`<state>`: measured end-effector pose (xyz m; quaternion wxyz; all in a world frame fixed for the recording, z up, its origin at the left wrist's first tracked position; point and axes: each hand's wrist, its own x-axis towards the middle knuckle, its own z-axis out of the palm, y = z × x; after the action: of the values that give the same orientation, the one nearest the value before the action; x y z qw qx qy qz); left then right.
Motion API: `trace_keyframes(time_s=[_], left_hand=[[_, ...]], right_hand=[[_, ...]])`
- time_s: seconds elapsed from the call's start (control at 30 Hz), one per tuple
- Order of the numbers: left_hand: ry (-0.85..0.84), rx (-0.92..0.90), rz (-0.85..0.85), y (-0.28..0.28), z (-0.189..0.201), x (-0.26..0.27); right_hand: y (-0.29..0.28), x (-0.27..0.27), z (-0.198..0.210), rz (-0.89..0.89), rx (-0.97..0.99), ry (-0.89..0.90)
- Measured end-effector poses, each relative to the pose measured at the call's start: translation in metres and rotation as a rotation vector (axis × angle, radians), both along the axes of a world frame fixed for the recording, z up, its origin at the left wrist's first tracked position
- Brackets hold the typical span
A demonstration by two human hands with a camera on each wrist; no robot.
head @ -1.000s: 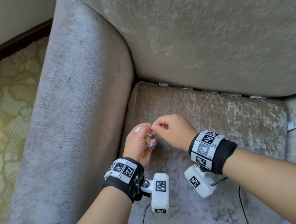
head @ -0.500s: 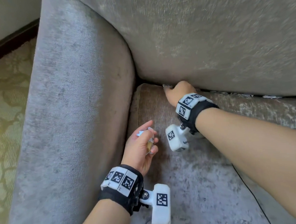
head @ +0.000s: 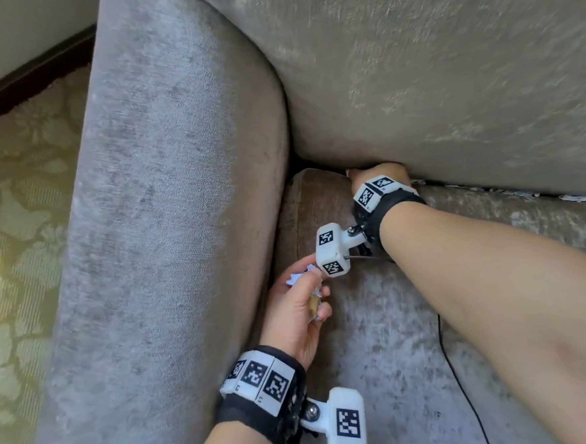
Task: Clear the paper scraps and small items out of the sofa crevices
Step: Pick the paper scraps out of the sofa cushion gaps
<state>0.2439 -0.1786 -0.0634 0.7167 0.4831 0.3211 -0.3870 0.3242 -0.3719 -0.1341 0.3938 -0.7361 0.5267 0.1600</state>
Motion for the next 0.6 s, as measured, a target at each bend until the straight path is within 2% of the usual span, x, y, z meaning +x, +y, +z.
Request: trace_keyframes(time_s=[0.1, 0.2, 0.4, 0.6], left_hand=[[0.002, 0.038, 0.029, -0.001, -0.001, -0.001], [0.007, 0.076, 0.062, 0.0, -0.004, 0.0], [-0.021, 0.125, 0.02, -0.005, 0.0, -0.006], [-0.061, 0.117, -0.036, -0.015, 0.017, -0.021]], right_hand=[[-0.002, -0.006, 0.007, -0.036, -0.002, -0.046], [0.002, -0.021, 0.015, 0.025, -0.034, -0.131], [0.014, -0.083, 0.056, 0.387, 0.028, -0.297], [0.031, -0.14, 0.089, 0.648, 0.023, -0.311]])
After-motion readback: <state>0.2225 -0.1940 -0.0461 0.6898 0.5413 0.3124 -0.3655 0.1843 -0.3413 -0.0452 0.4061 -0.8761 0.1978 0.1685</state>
